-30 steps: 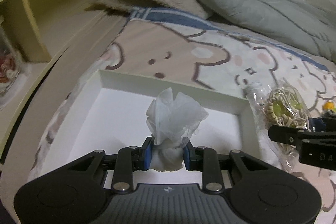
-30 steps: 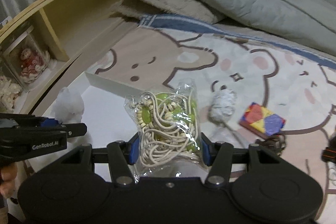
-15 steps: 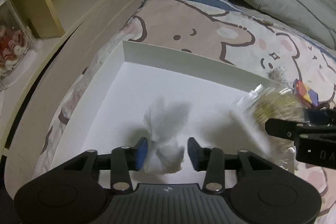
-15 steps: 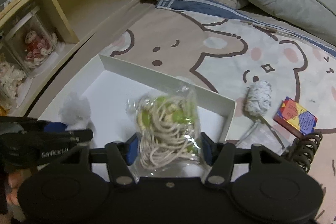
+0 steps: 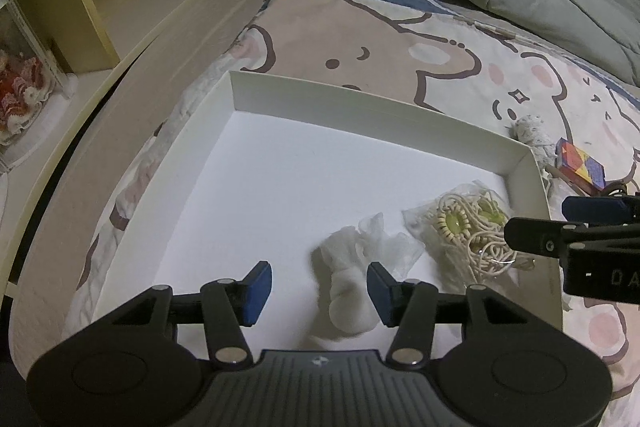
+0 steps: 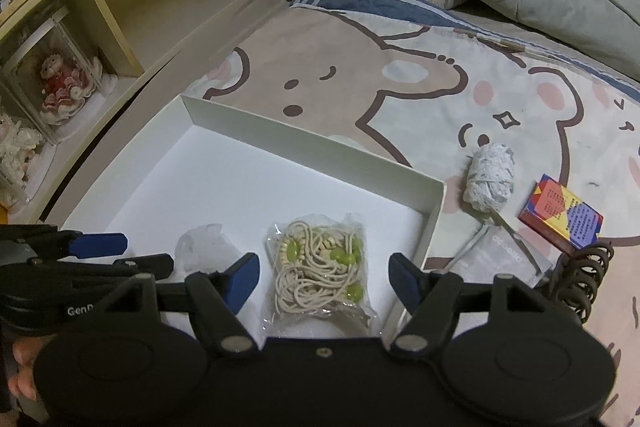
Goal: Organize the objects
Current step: 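Carry the tissue bundle with the left tool while the right tool carries the cable bag into the white box, then open both tools and withdraw them from the white box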
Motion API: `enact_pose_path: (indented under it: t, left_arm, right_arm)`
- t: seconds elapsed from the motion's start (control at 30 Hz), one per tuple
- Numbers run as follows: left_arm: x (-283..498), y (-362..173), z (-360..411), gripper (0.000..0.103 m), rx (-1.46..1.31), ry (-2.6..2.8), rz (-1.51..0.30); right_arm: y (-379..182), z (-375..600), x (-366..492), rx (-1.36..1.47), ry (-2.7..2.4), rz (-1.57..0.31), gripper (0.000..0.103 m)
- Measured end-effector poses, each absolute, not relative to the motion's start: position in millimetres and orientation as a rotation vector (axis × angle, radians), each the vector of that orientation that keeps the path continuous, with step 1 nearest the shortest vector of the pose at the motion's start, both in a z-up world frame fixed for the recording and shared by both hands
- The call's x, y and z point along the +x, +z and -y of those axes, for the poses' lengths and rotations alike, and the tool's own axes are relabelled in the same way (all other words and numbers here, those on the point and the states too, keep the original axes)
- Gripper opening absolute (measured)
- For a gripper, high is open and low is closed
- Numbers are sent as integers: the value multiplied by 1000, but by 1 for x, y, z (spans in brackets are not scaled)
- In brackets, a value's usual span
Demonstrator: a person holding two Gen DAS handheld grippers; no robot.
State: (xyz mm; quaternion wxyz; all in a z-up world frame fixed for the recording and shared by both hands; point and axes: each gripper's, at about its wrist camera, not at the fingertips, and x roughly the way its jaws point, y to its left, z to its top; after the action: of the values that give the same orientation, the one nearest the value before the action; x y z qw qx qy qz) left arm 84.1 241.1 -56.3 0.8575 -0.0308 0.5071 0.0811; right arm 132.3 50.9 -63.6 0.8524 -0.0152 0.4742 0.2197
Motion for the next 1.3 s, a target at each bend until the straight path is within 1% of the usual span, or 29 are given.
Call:
enact_pose_path:
  t: [0.17, 0.27, 0.4, 0.47, 0.53, 0.63, 0.67, 0.73, 0.77, 0.87, 1.3]
  left_arm:
    - [80, -54, -242, 55, -81, 171, -1066]
    - [75, -53, -242, 60, -92, 163, -1068]
    - [70, -52, -242, 62, -92, 168, -1070]
    - [68, -51, -241, 68, -97, 171, -1068]
    - [65, -48, -240, 82, -103, 172, -1056]
    - [61, -43, -237, 90, -99, 170, -1038]
    - [60, -42, -236, 91, -99, 169, -1034]
    - [57, -40, -232, 100, -97, 176, -1026]
    - [57, -40, -230, 101, -92, 183, -1023]
    - [54, -38, -225, 103, -88, 186, -1019]
    - [50, -18, -197, 103, -74, 166, -973]
  right_arm:
    - [-63, -51, 131, -33, 469, -1003, 72]
    - [-63, -50, 130, -32, 475, -1009, 72]
    - [-64, -48, 126, -41, 483, -1016, 73]
    - [-64, -46, 124, -44, 485, -1018, 74]
    - [-64, -45, 122, -47, 488, -1014, 77]
    - [-60, -41, 119, -56, 493, -995, 82]
    - [-58, -40, 118, -58, 492, -989, 86]
    - [-55, -36, 116, -52, 485, -976, 96]
    - [-53, -34, 115, -45, 482, -969, 101]
    - [-49, -27, 113, -39, 482, -960, 103]
    - [-27, 13, 102, -58, 444, -911, 103]
